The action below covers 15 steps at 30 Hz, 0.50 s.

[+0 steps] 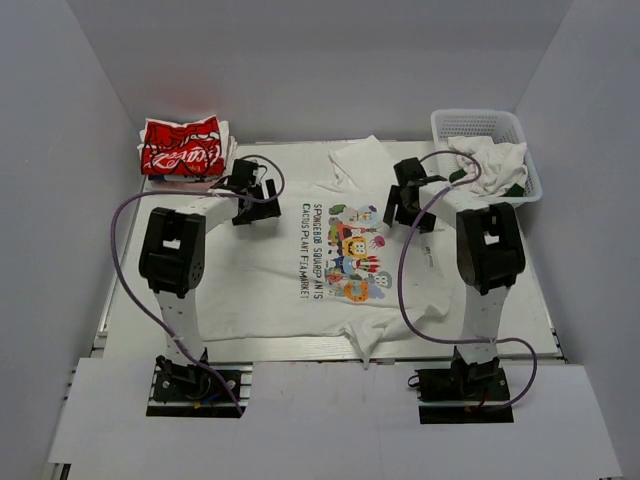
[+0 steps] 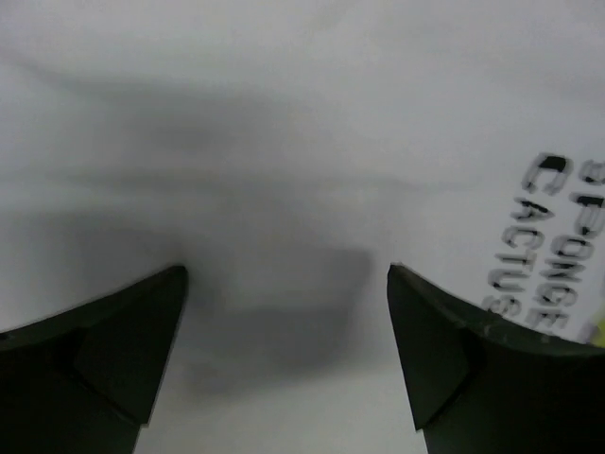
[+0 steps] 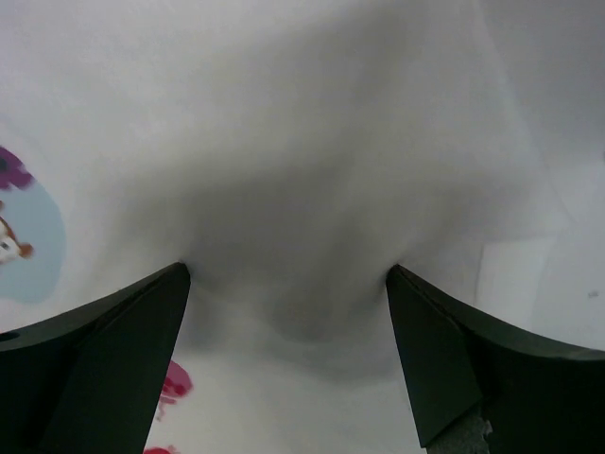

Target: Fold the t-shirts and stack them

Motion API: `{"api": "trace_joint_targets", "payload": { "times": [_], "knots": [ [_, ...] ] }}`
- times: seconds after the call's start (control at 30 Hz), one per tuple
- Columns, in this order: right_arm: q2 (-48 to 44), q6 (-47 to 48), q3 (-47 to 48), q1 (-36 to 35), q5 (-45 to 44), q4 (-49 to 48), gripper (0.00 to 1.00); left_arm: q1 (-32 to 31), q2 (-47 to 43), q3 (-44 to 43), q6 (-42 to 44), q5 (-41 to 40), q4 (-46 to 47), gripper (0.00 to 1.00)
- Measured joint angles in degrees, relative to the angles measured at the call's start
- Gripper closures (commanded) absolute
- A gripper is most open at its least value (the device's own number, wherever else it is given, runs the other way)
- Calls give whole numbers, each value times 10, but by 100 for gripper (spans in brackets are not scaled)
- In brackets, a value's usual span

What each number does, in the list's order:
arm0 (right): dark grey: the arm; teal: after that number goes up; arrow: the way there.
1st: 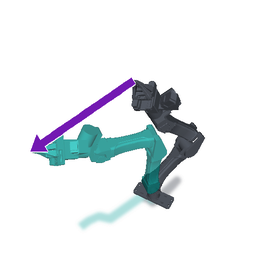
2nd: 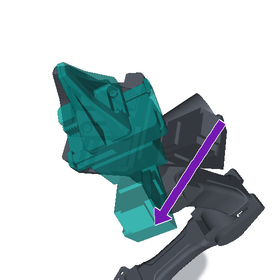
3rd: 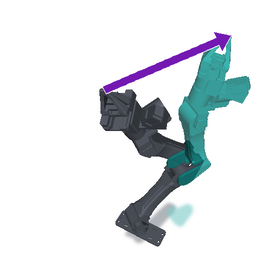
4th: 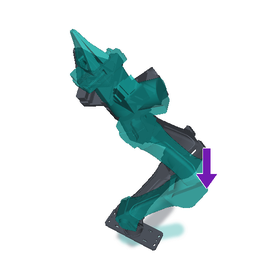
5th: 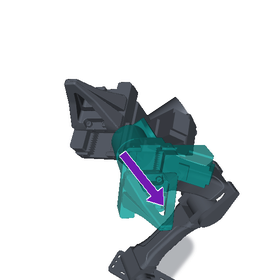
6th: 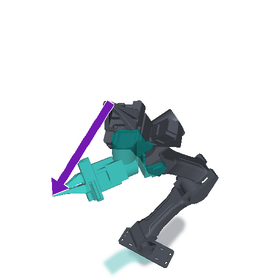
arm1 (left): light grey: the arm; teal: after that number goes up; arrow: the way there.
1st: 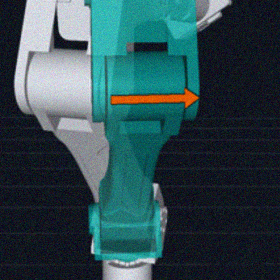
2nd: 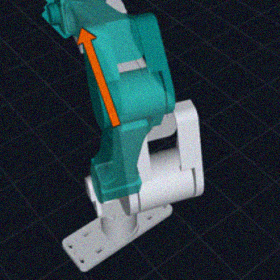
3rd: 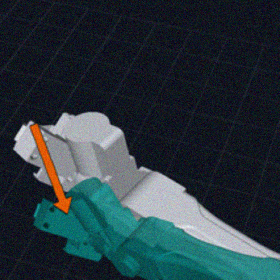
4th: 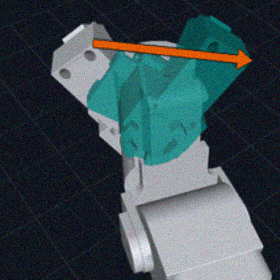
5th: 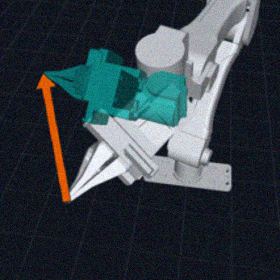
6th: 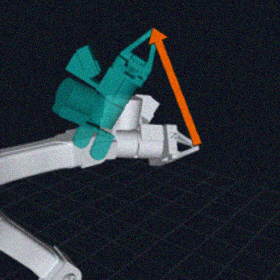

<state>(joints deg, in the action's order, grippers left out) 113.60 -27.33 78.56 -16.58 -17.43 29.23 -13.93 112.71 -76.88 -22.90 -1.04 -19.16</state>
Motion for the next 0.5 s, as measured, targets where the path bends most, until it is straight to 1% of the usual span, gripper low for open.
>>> {"api": "trace_joint_targets", "payload": {
  "times": [0.1, 0.2, 0.3, 0.4, 0.47, 0.5],
  "knots": [
    [57, 9, 82, 1, 5, 10, 10, 1, 39, -44, 7, 3, -11, 1],
    [115, 18, 171, 4, 13, 22, 10, 2, 88, -111, 14, 0, -28, 1],
    [176, 28, 272, 9, 26, 46, 10, 5, 148, -207, 19, -6, -57, 1],
    [262, 36, 419, 19, 48, 72, 10, 8, 210, -306, 21, -19, -78, 1],
    [305, 42, 492, 26, 66, 66, 10, 12, 241, -357, 20, -21, -87, 1],
    [316, 47, 510, 30, 75, 57, 10, 15, 252, -377, 19, -22, -91, 1]
  ]
}}
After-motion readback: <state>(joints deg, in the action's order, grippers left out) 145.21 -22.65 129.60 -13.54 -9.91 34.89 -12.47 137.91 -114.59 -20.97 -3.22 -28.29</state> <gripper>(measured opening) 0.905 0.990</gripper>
